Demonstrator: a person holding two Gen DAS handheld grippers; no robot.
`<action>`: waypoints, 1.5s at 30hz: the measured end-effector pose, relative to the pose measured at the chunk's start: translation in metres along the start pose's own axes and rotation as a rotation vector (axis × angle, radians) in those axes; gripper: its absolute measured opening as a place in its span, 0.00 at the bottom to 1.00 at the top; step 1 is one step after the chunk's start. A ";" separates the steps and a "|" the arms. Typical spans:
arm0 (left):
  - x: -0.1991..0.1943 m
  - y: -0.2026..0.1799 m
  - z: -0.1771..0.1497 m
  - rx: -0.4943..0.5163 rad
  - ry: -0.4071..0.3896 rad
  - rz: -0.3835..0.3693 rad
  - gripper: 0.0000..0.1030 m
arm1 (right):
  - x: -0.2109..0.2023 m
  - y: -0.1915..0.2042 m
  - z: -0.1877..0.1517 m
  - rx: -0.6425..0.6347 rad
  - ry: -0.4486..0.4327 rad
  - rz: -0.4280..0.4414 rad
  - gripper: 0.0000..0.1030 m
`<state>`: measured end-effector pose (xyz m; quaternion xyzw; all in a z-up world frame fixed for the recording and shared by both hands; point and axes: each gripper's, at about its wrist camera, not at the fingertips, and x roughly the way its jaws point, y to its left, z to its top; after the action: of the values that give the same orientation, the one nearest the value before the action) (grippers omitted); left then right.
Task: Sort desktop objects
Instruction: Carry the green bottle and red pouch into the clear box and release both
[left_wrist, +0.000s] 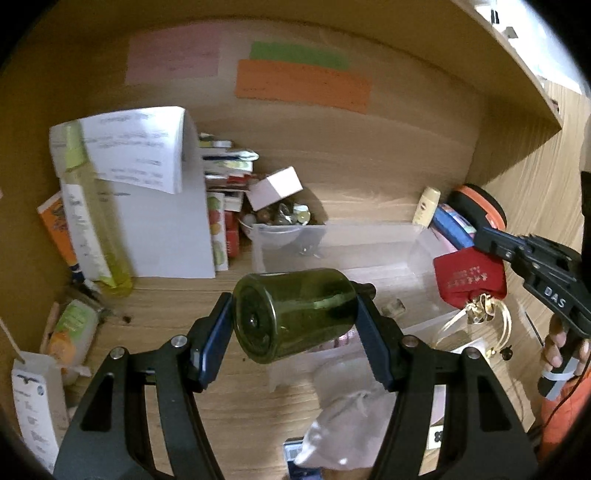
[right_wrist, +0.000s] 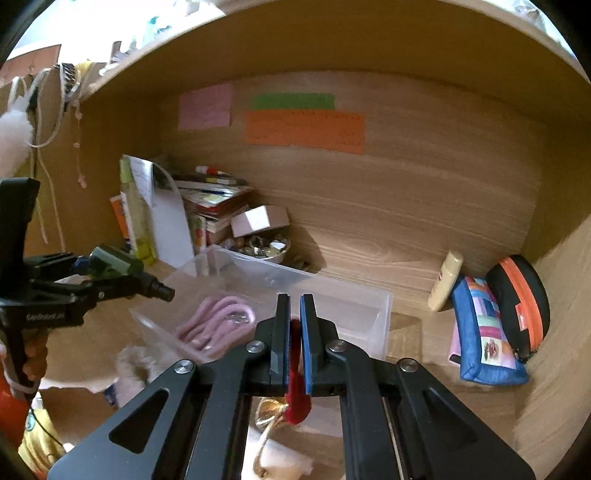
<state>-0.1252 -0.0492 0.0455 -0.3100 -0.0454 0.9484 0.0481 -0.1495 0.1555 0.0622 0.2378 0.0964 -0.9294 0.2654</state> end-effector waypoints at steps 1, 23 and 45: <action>0.004 -0.002 0.001 0.004 0.006 -0.002 0.62 | 0.005 -0.002 0.001 0.004 0.005 -0.001 0.04; 0.066 -0.031 -0.002 0.130 0.123 -0.039 0.62 | 0.095 -0.012 -0.021 0.033 0.212 0.018 0.07; 0.023 -0.031 0.006 0.140 0.026 0.011 0.90 | 0.048 0.009 -0.004 -0.082 0.068 -0.121 0.87</action>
<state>-0.1449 -0.0164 0.0408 -0.3184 0.0232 0.9454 0.0652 -0.1789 0.1279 0.0349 0.2517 0.1577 -0.9304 0.2149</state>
